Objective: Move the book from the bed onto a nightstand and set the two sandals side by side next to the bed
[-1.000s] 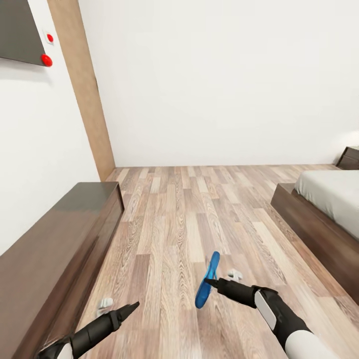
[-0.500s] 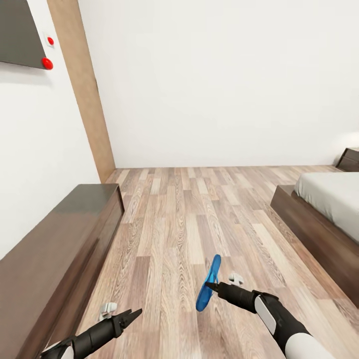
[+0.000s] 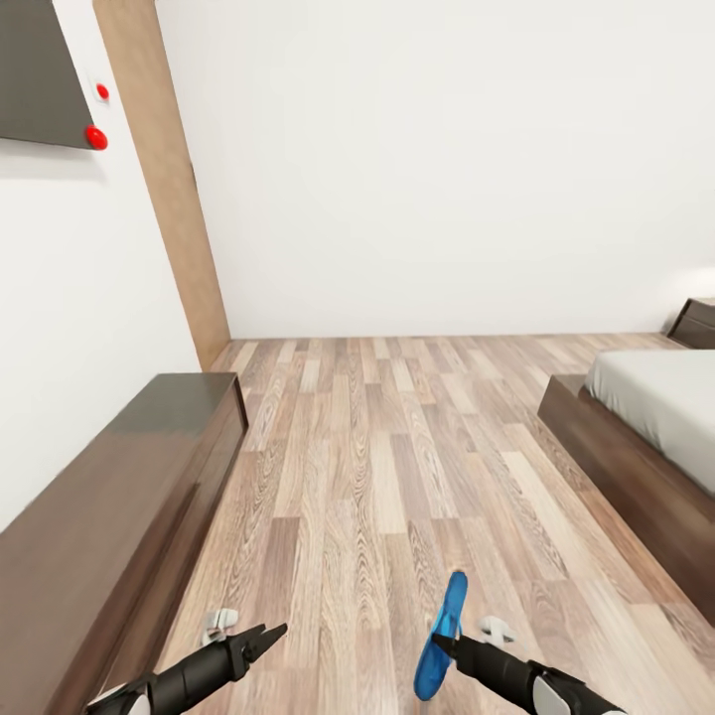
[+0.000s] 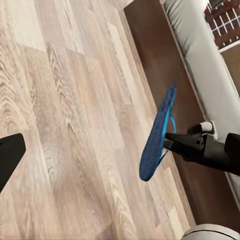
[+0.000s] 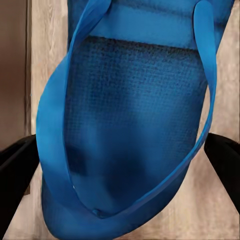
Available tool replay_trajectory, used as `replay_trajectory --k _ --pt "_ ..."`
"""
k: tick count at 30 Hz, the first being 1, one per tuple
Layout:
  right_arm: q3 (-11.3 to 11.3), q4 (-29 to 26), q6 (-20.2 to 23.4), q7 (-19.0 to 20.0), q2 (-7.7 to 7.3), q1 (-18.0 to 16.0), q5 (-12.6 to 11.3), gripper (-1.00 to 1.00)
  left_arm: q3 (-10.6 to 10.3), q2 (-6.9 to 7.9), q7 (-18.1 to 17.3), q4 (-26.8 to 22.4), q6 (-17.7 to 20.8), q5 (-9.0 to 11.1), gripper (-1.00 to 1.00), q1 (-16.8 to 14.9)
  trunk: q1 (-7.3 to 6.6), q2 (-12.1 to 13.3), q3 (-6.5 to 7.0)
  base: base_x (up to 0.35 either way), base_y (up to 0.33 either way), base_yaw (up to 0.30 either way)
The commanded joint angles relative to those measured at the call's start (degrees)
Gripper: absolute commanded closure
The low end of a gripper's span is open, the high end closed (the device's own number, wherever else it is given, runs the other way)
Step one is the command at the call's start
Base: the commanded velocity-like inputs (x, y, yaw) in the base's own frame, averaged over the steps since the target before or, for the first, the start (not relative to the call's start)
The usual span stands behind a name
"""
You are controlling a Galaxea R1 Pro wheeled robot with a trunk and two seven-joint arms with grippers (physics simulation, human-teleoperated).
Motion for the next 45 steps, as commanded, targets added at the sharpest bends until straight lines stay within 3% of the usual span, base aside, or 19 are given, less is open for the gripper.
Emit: replay_trajectory --k 1,5,9,45 --pt "-0.29 1.15 0.21 0.18 -0.46 -0.04 -0.71 1.0 -0.01 0.0 -0.09 0.06 0.55 0.22 -1.0 -0.03 -0.24 0.39 0.14 0.0 0.0 0.0" --pt "-0.28 3.04 -0.21 0.18 -1.22 -0.04 -0.68 1.0 -0.47 -0.56 0.27 2.26 0.01 -2.65 -1.0 -0.03 -1.12 2.0 0.86 0.0 0.0 0.0" --pt "-0.28 3.32 -0.27 0.05 -1.23 -0.04 -0.68 1.0 -0.66 -1.27 0.37 7.26 -3.67 -6.2 -1.0 -0.03 -1.34 2.4 1.04 0.0 0.0 0.0" --pt "-0.28 3.34 -0.27 -0.26 -1.23 -0.04 -0.77 1.0 -0.58 -2.19 0.44 10.02 -4.59 -6.3 -1.0 -0.03 -1.34 2.4 1.04 0.0 0.0 0.0"
